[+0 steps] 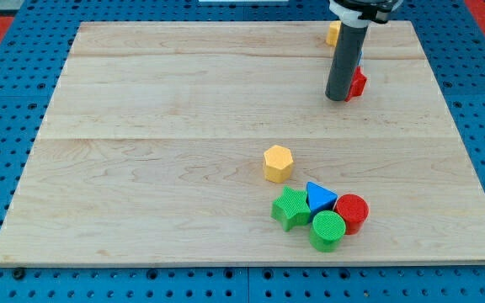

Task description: Push the yellow hexagon near to the right center

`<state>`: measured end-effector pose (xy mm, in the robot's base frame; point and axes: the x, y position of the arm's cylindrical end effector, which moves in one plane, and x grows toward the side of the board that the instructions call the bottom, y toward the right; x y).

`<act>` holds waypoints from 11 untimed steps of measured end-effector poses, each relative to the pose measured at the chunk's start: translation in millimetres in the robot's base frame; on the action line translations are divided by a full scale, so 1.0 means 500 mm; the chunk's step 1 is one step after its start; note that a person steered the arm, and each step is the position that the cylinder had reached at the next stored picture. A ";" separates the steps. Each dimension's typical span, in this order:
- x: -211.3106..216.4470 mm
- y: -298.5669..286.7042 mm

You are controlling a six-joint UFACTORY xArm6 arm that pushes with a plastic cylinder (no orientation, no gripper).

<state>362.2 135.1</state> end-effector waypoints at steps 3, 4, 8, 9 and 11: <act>0.055 -0.266; 0.164 -0.329; 0.291 -0.058; 0.319 -0.057; 0.288 0.009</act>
